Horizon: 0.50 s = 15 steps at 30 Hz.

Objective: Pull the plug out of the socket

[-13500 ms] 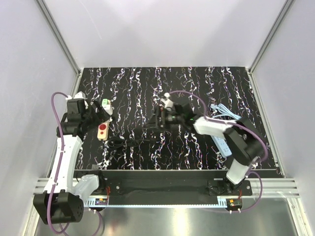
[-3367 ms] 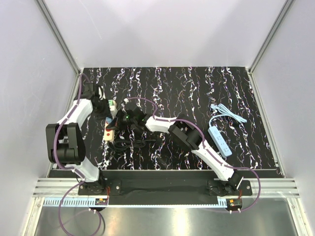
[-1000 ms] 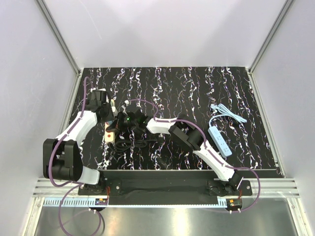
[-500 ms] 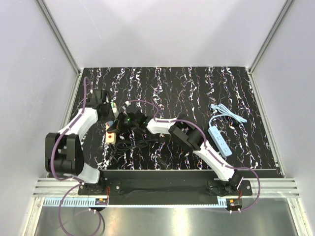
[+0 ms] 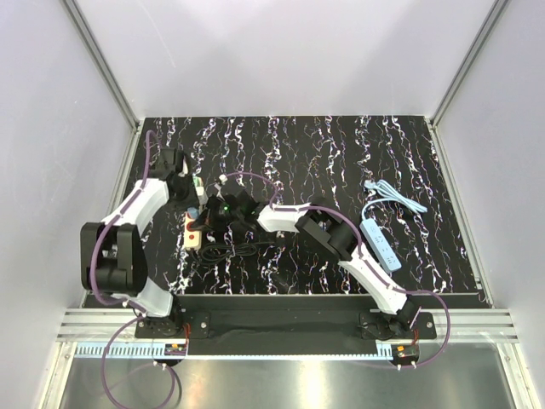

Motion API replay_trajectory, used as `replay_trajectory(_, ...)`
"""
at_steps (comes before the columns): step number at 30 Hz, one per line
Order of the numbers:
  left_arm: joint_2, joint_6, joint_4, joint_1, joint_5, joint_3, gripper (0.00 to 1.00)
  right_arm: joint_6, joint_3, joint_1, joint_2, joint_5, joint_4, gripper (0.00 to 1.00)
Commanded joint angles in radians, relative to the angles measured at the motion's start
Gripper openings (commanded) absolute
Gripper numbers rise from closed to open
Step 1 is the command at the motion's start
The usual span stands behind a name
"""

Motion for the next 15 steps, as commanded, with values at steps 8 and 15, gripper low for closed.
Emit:
replay_trajectory(8,-0.219,-0.023,0.104,-0.010,0.078,-0.035,0.47,-0.262,-0.116,-0.026,-0.089,0.063,-0.281,0.27)
replay_trajectory(15,-0.237,-0.004,0.096,0.004,0.114,-0.035,0.62,-0.271,-0.182,-0.031,-0.178,0.043,-0.287,0.34)
